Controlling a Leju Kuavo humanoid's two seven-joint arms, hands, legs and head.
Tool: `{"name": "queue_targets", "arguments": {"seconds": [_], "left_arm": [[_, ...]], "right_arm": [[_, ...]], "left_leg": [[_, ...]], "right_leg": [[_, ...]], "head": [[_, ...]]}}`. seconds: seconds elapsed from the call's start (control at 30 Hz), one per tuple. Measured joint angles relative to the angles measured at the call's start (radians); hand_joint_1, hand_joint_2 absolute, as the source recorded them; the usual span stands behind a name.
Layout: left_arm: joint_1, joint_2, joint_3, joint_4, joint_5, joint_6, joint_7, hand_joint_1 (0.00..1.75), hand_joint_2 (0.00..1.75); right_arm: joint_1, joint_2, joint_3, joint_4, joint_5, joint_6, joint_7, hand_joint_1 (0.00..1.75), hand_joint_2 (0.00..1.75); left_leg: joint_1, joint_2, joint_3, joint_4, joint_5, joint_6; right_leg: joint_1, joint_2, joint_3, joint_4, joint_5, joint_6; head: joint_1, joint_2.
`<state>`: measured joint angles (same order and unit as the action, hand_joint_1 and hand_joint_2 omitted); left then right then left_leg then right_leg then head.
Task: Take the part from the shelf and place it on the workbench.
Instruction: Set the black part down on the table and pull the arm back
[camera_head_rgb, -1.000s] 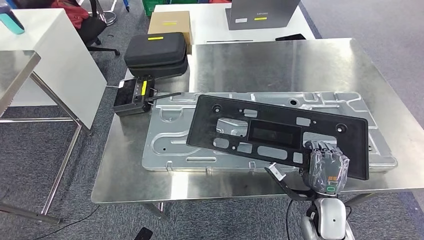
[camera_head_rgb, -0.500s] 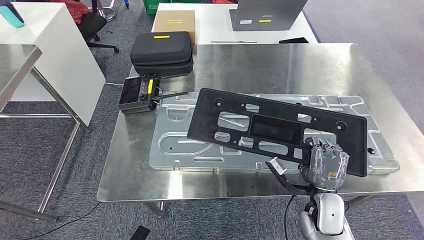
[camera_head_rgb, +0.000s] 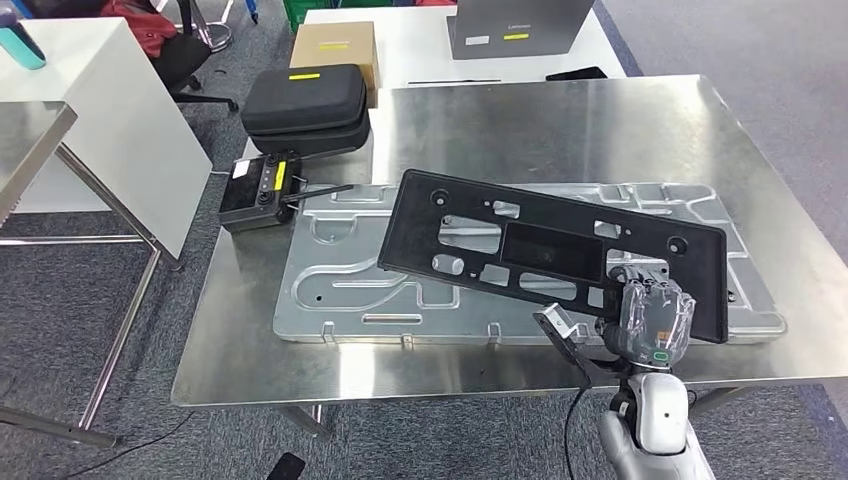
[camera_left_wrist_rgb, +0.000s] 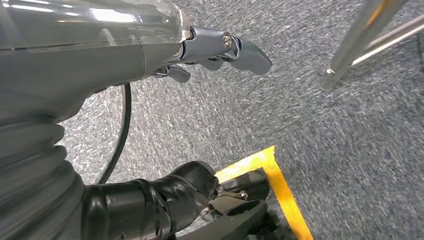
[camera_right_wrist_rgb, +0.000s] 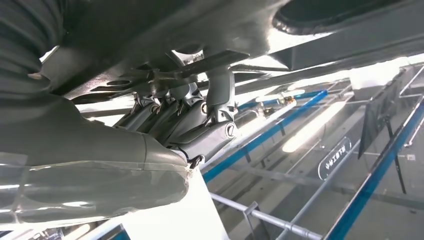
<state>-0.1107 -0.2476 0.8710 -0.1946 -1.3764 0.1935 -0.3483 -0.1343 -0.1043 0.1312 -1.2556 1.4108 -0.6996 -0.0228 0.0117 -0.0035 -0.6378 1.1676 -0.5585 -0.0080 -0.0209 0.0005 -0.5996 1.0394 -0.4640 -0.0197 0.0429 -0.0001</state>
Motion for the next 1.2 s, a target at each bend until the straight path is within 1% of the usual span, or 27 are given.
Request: {"name": "queue_targets", "arguments": {"seconds": [0.03, 0.07, 0.1, 0.13, 0.2, 0.23, 0.27, 0.3, 0.4, 0.47, 0.53, 0.57, 0.6, 0.63, 0.7, 0.73, 0.77, 0.8, 0.87, 0.93, 0.97, 1.03, 1.07, 1.1, 1.13, 1.17, 1.2], "left_arm": [[0.001, 0.0, 0.0, 0.0, 0.0, 0.0, 0.0, 0.0, 1.75], [0.002, 0.0, 0.0, 0.0, 0.0, 0.0, 0.001, 0.0, 1.75], [0.003, 0.0, 0.0, 0.0, 0.0, 0.0, 0.001, 0.0, 1.75], [0.003, 0.0, 0.0, 0.0, 0.0, 0.0, 0.001, 0.0, 1.75], [0.002, 0.001, 0.0, 0.0, 0.0, 0.0, 0.001, 0.0, 1.75], [0.001, 0.001, 0.0, 0.0, 0.0, 0.0, 0.001, 0.0, 1.75], [0.0, 0.002, 0.0, 0.0, 0.0, 0.0, 0.001, 0.0, 1.75], [0.0, 0.003, 0.0, 0.0, 0.0, 0.0, 0.001, 0.0, 1.75], [0.002, 0.002, 0.0, 0.0, 0.0, 0.0, 0.001, 0.0, 1.75], [0.001, 0.002, 0.0, 0.0, 0.0, 0.0, 0.001, 0.0, 1.75], [0.0, 0.001, 0.0, 0.0, 0.001, 0.0, 0.001, 0.0, 1.75], [0.001, 0.001, 0.0, 0.0, 0.001, 0.0, 0.001, 0.0, 1.75], [0.003, 0.001, 0.0, 0.0, 0.001, 0.0, 0.001, 0.0, 1.75], [0.003, 0.001, 0.0, 0.0, 0.001, 0.0, 0.001, 0.0, 1.75], [0.003, 0.001, 0.0, 0.0, 0.001, 0.0, 0.001, 0.0, 1.75], [0.002, 0.0, 0.0, 0.0, 0.001, 0.0, 0.001, 0.0, 1.75], [0.002, 0.0, 0.0, 0.0, 0.001, 0.0, 0.001, 0.0, 1.75], [0.002, 0.0, 0.0, 0.0, 0.001, -0.001, 0.001, 0.0, 1.75], [0.002, 0.0, 0.0, 0.0, 0.001, -0.001, 0.001, 0.0, 1.75], [0.001, 0.0, 0.0, 0.0, 0.001, -0.001, 0.001, 0.0, 1.75], [0.001, 0.0, 0.0, 0.0, 0.001, -0.001, 0.001, 0.0, 1.75], [0.001, 0.0, 0.0, 0.0, 0.001, -0.001, 0.001, 0.0, 1.75], [0.002, 0.0, 0.0, 0.0, 0.001, -0.001, 0.002, 0.0, 1.75], [0.004, 0.0, 0.0, 0.0, 0.001, -0.002, 0.003, 0.0, 1.75], [0.004, 0.0, 0.0, 0.0, 0.001, -0.002, 0.003, 0.0, 1.75], [0.004, 0.0, 0.0, 0.0, 0.001, -0.002, 0.004, 0.0, 1.75], [0.004, 0.0, 0.0, 0.0, 0.001, -0.002, 0.004, 0.0, 1.75]], "right_arm": [[-0.001, 0.0, 0.001, 0.001, 0.001, 0.0, 0.001, 1.71, 1.75], [-0.002, 0.0, 0.001, 0.003, 0.001, 0.0, 0.003, 1.71, 1.75], [-0.002, 0.0, 0.002, 0.005, 0.001, 0.0, 0.004, 1.71, 1.75], [-0.002, 0.0, 0.002, 0.007, 0.001, 0.0, 0.004, 1.71, 1.75], [-0.004, 0.0, 0.003, 0.008, 0.002, 0.0, 0.006, 1.71, 1.75], [-0.005, 0.0, 0.003, 0.008, 0.002, 0.0, 0.006, 1.71, 1.75], [-0.006, 0.0, 0.004, 0.009, 0.002, 0.0, 0.007, 1.71, 1.75], [-0.006, -0.001, 0.004, 0.01, 0.003, 0.0, 0.008, 1.71, 1.75], [-0.007, -0.001, 0.004, 0.013, 0.003, 0.0, 0.01, 1.71, 1.75], [-0.008, -0.002, 0.004, 0.013, 0.006, 0.0, 0.01, 1.71, 1.75], [-0.008, -0.003, 0.004, 0.016, 0.007, 0.0, 0.01, 1.71, 1.75], [-0.008, -0.003, 0.004, 0.018, 0.007, 0.0, 0.01, 1.71, 1.75], [-0.007, -0.003, 0.004, 0.02, 0.007, 0.0, 0.01, 1.71, 1.75], [-0.007, -0.004, 0.004, 0.021, 0.007, 0.0, 0.01, 1.71, 1.75], [-0.008, -0.005, 0.004, 0.022, 0.007, 0.0, 0.01, 1.71, 1.75], [-0.009, -0.006, 0.004, 0.022, 0.008, 0.0, 0.01, 1.71, 1.75], [-0.009, -0.006, 0.004, 0.023, 0.008, 0.0, 0.01, 1.71, 1.75], [-0.01, -0.006, 0.004, 0.024, 0.008, 0.0, 0.01, 1.71, 1.75], [-0.009, -0.007, 0.004, 0.025, 0.008, 0.0, 0.011, 1.71, 1.75], [-0.009, -0.007, 0.004, 0.024, 0.008, 0.0, 0.011, 1.71, 1.75], [-0.01, -0.007, 0.004, 0.024, 0.009, 0.0, 0.011, 1.71, 1.75], [-0.01, -0.007, 0.004, 0.025, 0.012, 0.0, 0.013, 1.71, 1.75], [-0.01, -0.007, 0.004, 0.027, 0.015, 0.0, 0.016, 1.71, 1.75], [-0.01, -0.007, 0.004, 0.028, 0.017, 0.0, 0.019, 1.71, 1.75], [-0.01, -0.007, 0.004, 0.03, 0.019, 0.0, 0.022, 1.71, 1.75], [-0.01, -0.007, 0.004, 0.031, 0.02, 0.0, 0.023, 1.71, 1.75], [-0.01, -0.007, 0.004, 0.031, 0.02, 0.0, 0.024, 1.71, 1.75]], "left_leg": [[0.0, 0.0, -0.032, 0.069, -0.029, -0.001], [0.0, 0.0, -0.057, 0.12, -0.043, 0.0], [0.0, 0.0, -0.067, 0.139, -0.039, 0.002], [-0.002, 0.0, -0.057, 0.116, -0.015, 0.007], [-0.007, 0.0, 0.003, -0.013, 0.054, 0.024], [-0.01, 0.0, 0.032, -0.077, 0.077, 0.032], [-0.013, 0.0, 0.051, -0.119, 0.088, 0.037], [-0.015, 0.0, 0.058, -0.138, 0.089, 0.039], [-0.012, 0.001, 0.063, -0.155, 0.1, 0.044], [-0.006, 0.003, 0.068, -0.17, 0.109, 0.052], [-0.007, 0.004, 0.067, -0.171, 0.111, 0.055], [-0.007, 0.004, 0.066, -0.17, 0.111, 0.055], [-0.007, 0.004, 0.066, -0.169, 0.111, 0.054], [-0.006, 0.003, 0.066, -0.167, 0.109, 0.053], [-0.004, 0.003, 0.066, -0.159, 0.104, 0.048], [-0.005, 0.002, 0.064, -0.153, 0.1, 0.044], [-0.006, 0.002, 0.062, -0.148, 0.097, 0.038], [-0.008, 0.001, 0.06, -0.146, 0.095, 0.033], [-0.009, 0.0, 0.059, -0.146, 0.095, 0.024], [-0.007, 0.001, 0.052, -0.127, 0.078, 0.014], [-0.005, 0.001, 0.036, -0.09, 0.054, 0.01], [-0.003, 0.001, -0.02, 0.031, -0.009, 0.002], [-0.002, 0.001, -0.049, 0.092, -0.032, 0.0], [-0.001, 0.001, -0.066, 0.127, -0.038, -0.001], [-0.001, 0.001, -0.066, 0.126, -0.025, 0.0], [-0.001, 0.001, -0.046, 0.084, 0.006, 0.003], [-0.001, 0.001, -0.014, 0.016, 0.044, 0.007]], "right_leg": [[0.002, 0.0, 0.0, 0.0, 0.0, -0.002], [0.005, 0.0, 0.0, 0.0, 0.0, -0.003], [0.007, 0.0, 0.0, 0.001, 0.0, -0.003], [0.01, 0.001, 0.001, 0.001, -0.001, -0.004], [0.014, 0.002, 0.004, 0.002, -0.001, -0.004], [0.016, 0.002, 0.004, 0.003, -0.002, -0.003], [0.017, 0.002, 0.002, 0.003, -0.002, 0.0], [0.017, 0.002, 0.001, 0.003, -0.001, 0.004], [0.015, 0.0, -0.002, 0.004, -0.002, 0.02], [0.013, 0.0, -0.025, 0.058, -0.04, 0.031], [0.009, 0.0, -0.081, 0.178, -0.101, 0.04], [0.007, 0.0, -0.107, 0.232, -0.119, 0.044], [0.004, 0.0, -0.119, 0.256, -0.119, 0.047], [0.002, 0.0, -0.113, 0.241, -0.099, 0.05], [-0.004, -0.001, -0.055, 0.121, -0.035, 0.052], [-0.003, -0.001, -0.025, 0.061, -0.014, 0.05], [-0.001, -0.001, -0.006, 0.022, -0.003, 0.046], [0.002, 0.0, 0.001, 0.005, -0.004, 0.041], [0.004, 0.002, 0.0, 0.003, -0.003, 0.028], [0.001, 0.001, 0.002, -0.003, 0.001, 0.015], [-0.001, 0.001, 0.003, -0.006, 0.003, 0.008], [-0.001, -0.001, 0.004, -0.007, 0.003, 0.001], [0.0, -0.001, 0.003, -0.007, 0.003, 0.0], [0.001, -0.001, 0.003, -0.007, 0.003, 0.0], [0.001, 0.0, 0.004, -0.007, 0.003, 0.0], [0.001, 0.001, 0.005, -0.006, 0.002, 0.0], [0.001, 0.002, 0.006, -0.006, 0.002, 0.002]], "head": [[0.0, 0.0], [0.0, 0.0], [0.0, 0.0], [0.0, 0.0], [0.0, 0.0], [0.0, 0.0], [0.0, 0.0], [0.0, 0.0], [0.0, 0.0], [0.0, 0.0], [0.0, 0.0], [0.001, 0.0], [0.0, 0.0], [0.0, 0.0], [0.001, 0.0], [0.001, 0.0], [0.001, 0.0], [0.0, 0.0], [0.0, 0.0], [0.0, 0.0], [0.0, 0.0], [-0.001, 0.0], [-0.001, 0.0], [-0.001, 0.0], [-0.001, 0.0], [-0.001, 0.0], [-0.001, 0.0]]}}
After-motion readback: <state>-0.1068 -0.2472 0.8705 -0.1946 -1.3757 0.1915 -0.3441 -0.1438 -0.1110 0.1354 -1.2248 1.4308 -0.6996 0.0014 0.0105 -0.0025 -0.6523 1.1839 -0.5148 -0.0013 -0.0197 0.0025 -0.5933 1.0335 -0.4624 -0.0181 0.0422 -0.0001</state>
